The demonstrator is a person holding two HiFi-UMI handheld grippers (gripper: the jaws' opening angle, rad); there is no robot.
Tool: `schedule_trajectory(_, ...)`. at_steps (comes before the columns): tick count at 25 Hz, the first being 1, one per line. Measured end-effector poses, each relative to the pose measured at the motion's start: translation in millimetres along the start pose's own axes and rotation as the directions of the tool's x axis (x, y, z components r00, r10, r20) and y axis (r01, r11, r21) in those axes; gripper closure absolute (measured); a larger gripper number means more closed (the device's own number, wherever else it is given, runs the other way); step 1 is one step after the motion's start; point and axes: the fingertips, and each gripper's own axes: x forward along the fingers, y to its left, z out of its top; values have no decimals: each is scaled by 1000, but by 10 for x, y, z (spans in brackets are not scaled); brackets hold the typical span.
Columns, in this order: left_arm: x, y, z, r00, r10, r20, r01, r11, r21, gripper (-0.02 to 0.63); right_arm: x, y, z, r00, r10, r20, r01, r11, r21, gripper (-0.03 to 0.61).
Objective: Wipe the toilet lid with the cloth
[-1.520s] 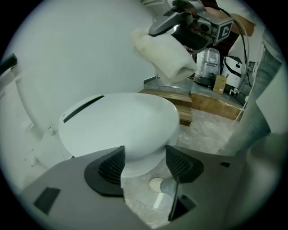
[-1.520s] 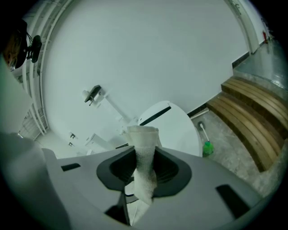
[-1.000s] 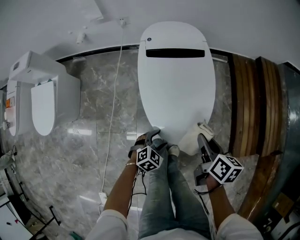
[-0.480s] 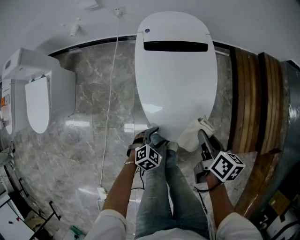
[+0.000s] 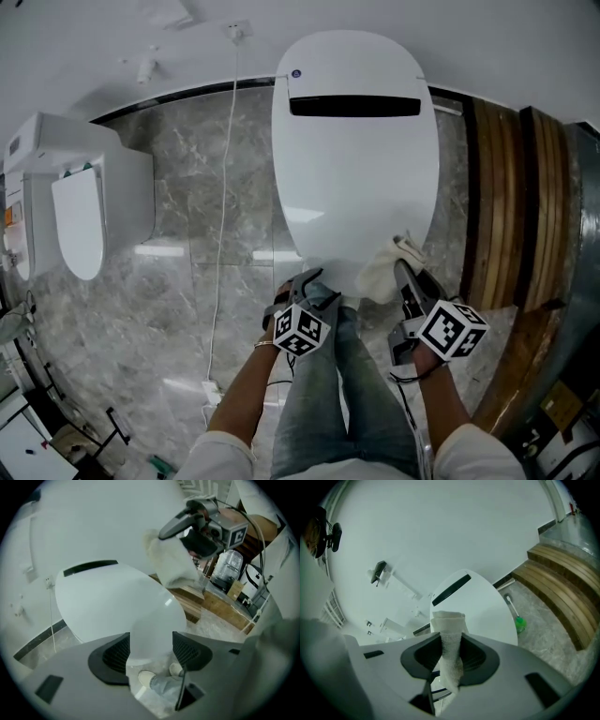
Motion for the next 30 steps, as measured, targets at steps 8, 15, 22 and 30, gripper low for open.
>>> schedule_trajectory(8,-958,1399,1069,916,323,238,-234,911,-340,417,734,875,551,982,185,-34,-185,982,-20,480)
schedule_trajectory(15,-1043,2710,1121,840,525,139,-376,747,-548,600,2325,1727,851,911,388,-138,-401,912,-82,480)
schedule_trajectory(22,-810,2819,1123,836,539,105,-400,728,-557,600,3036,1565,601,930,236,-283,-305,923,-235,480)
schedule_trajectory(30,-527,2622,1208,868,485,109,-358,761,-541,600,3075,1407,675,936,171,-308,-261,923,-282,479)
